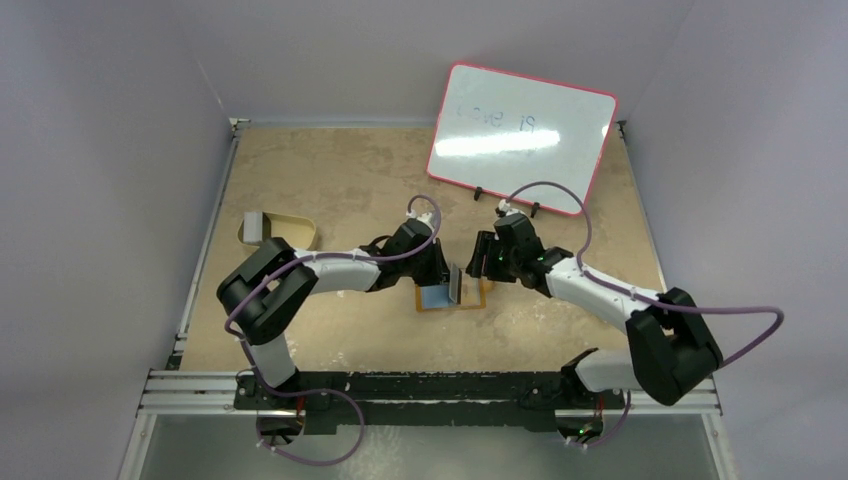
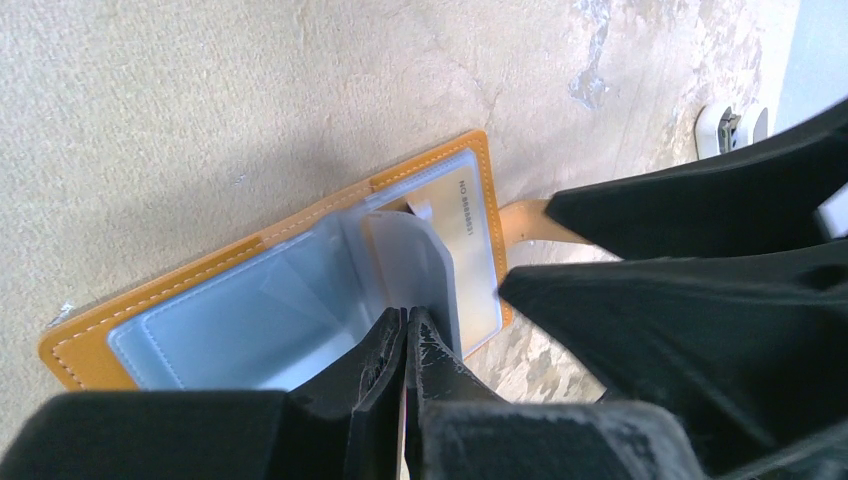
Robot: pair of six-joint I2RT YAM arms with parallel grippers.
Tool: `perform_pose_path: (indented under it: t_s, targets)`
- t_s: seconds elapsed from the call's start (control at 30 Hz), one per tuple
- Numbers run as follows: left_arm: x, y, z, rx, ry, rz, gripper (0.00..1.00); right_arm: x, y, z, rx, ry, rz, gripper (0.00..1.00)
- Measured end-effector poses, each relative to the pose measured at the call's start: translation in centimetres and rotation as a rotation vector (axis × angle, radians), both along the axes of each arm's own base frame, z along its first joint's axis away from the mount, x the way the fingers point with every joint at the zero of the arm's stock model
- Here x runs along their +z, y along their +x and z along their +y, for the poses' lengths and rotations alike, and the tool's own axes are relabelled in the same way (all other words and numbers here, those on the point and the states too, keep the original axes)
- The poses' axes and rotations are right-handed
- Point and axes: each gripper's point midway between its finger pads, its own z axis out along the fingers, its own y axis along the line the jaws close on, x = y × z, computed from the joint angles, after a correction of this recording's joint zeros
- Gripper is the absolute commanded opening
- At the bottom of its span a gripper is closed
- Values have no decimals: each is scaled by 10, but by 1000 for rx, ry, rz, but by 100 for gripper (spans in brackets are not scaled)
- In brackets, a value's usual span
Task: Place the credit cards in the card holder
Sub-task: Insert the credit card into the card holder.
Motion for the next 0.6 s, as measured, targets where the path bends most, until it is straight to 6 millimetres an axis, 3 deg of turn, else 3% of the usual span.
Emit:
perform_pose_path:
  t_s: [0.17,0.43,0.6]
  targets:
    - [3,-2,-4,-11,-12,-4,2,21,11,-8,-38,-30,-65,53]
    - [7,-6,-9,-24,-22,-9,2,0,1,-12,-41,-57,8,13]
    - [10,-6,-11,-27,-28,-15,2,-2,-2,-1,-18,5,14,10]
